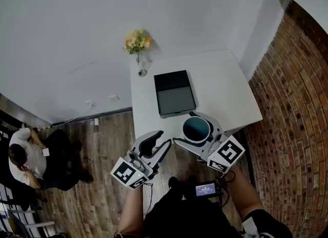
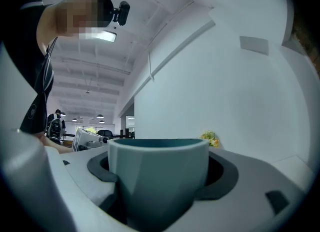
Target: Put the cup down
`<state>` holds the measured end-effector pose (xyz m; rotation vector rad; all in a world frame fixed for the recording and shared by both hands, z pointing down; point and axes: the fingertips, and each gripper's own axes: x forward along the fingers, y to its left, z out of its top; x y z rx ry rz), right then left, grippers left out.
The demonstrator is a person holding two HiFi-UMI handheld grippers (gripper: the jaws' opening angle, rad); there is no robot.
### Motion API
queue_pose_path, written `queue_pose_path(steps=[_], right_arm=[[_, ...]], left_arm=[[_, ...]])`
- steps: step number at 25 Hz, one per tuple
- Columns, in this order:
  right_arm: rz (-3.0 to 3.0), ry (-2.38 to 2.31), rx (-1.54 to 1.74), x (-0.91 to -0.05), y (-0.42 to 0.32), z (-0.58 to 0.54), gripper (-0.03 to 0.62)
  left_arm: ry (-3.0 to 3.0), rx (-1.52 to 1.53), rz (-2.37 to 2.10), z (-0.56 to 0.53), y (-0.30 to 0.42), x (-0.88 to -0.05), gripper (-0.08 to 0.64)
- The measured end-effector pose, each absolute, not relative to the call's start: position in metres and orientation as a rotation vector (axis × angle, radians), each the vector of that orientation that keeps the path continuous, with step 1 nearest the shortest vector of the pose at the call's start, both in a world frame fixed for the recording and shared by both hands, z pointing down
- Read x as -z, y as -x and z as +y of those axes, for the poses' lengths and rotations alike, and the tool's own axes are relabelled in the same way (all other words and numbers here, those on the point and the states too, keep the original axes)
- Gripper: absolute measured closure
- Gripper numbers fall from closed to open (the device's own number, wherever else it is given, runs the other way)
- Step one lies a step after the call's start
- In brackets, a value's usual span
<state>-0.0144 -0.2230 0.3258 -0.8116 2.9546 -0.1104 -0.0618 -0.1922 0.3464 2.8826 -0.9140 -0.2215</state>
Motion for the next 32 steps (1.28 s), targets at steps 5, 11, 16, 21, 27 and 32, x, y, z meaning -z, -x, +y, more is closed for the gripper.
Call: queue_pose_path(steps=[5,11,16,21,27,32], right_arm=[[2.960,0.775,0.094,-0.329,0.023,-0.241,0.172],[2.953,0.771,0.098,-0.335,0.027,-0.268,0.172],[2.949,0.782,0.079,-0.336,0.028,-0.294,0.172],[2.943,0.800,0.061,-0.340,0.031,-0.319,0.172],[2.932,0.821,0.038,-0.345,0.043,-0.356,0.172],[2.915,0.841,0.053,-0.358,0.056,-0.386,0.172]], left_arm=[[-2.868,0.198,-0.962,-0.209,0.067,-0.351,0.427],[-2.846,0.194,-0.997,-0.229,0.073,-0.356,0.428],[-2.846,0.199,-1.008,-0.247,0.076,-0.359,0.428],[-2.845,0.195,-1.008,-0.256,0.075,-0.364,0.428],[-2.827,0.187,-1.015,-0.265,0.081,-0.375,0.428],[-2.817,0.182,-1.023,-0.272,0.088,-0.386,0.428]])
